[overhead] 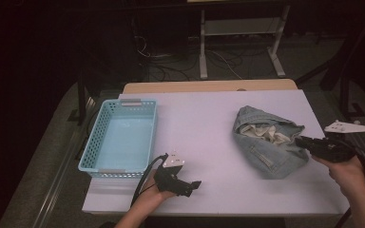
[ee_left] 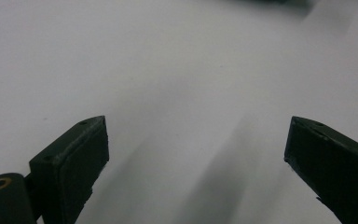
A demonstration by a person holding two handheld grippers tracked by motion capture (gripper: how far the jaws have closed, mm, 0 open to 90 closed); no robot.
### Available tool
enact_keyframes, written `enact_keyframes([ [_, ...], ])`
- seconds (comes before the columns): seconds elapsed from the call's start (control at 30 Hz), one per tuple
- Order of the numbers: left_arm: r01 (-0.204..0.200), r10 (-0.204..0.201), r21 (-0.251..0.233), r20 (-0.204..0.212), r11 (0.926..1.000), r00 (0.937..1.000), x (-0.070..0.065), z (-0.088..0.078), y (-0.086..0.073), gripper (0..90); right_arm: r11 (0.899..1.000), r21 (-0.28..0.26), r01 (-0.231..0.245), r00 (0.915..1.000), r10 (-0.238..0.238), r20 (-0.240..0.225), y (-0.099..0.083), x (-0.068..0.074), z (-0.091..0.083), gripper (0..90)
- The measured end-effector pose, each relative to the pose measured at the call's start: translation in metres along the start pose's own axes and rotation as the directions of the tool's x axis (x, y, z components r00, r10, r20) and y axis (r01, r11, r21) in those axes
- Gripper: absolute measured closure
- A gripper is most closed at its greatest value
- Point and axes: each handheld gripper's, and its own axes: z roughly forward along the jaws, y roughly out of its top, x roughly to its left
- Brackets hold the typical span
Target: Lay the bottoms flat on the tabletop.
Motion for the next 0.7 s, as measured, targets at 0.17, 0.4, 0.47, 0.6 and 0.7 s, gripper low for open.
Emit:
enact_keyframes([
  [0.17, 0.0, 0.0, 0.001, 0.002, 1.0, 1.0, 0.0, 0.001, 0.0, 6.2, 0.999, -0.028, -0.024, 0.9996, 0.024, -0.015, 0.007, 0.001, -0.002, 58.8],
  [0.4, -0.003, 0.003, 0.004, 0.004, 1.0, 1.0, -0.001, 0.002, 0.0, 6.1, 0.995, -0.085, 0.044, 0.9986, -0.046, -0.023, 0.038, 0.023, -0.008, 53.3],
  [0.47, -0.003, 0.003, 0.005, 0.003, 1.0, 1.0, -0.001, 0.002, 0.0, 6.1, 0.994, -0.089, 0.068, 0.9968, -0.071, -0.035, 0.046, 0.03, -0.006, 53.9],
  [0.6, -0.003, 0.003, 0.008, 0.002, 1.0, 1.0, -0.001, 0.002, 0.0, 6.2, 0.992, -0.082, 0.097, 0.9913, -0.104, -0.081, 0.059, 0.045, 0.005, 58.8],
  [0.7, -0.005, 0.005, 0.011, 0.002, 0.9999, 1.0, -0.001, 0.002, 0.0, 6.1, 0.992, -0.059, 0.116, 0.9856, -0.122, -0.117, 0.066, 0.057, 0.018, 61.9],
])
